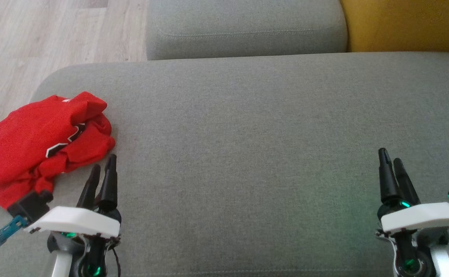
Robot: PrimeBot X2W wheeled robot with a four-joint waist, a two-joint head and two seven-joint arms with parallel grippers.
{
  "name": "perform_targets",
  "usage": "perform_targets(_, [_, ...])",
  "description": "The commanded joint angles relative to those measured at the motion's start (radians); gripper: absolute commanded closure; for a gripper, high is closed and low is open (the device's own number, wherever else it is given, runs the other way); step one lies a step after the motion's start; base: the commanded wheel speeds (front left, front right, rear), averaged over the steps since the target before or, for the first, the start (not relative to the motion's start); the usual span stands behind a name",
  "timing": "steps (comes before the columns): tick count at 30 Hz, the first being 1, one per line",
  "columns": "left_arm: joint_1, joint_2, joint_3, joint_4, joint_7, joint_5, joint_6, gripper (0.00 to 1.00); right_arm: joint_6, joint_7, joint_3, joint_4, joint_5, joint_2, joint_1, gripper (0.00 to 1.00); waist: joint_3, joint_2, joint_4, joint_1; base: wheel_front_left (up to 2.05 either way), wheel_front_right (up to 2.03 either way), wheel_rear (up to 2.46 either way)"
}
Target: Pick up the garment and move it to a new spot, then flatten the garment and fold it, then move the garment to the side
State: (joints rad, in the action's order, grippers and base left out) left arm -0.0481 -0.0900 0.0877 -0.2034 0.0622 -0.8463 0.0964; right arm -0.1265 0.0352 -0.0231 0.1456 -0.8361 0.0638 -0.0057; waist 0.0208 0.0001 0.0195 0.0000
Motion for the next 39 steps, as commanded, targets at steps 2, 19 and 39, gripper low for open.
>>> perform_targets(2, [-0.064,-0.026,-0.007,0.037,0.016,0.050,-0.006,0.00,-0.002,-0.011,0.018,-0.045,0.048,0.014,-0.015,0.00,0.000,-0.0001,0.001,0.0000,0.00,0.00,0.00])
perform_targets(19, [-0.068,-0.066,0.045,0.034,0.066,0.273,-0.053,0.00,-0.003,-0.032,0.033,-0.050,0.273,0.002,0.001,0.00,0.005,-0.0001,0.006,0.0000,0.00,0.00,0.00])
perform_targets(39, [-0.074,-0.096,0.102,0.007,0.124,0.501,-0.095,0.00,-0.003,-0.062,0.026,-0.077,0.545,-0.011,0.020,0.00,0.011,-0.0001,0.013,0.0000,0.00,0.00,0.00])
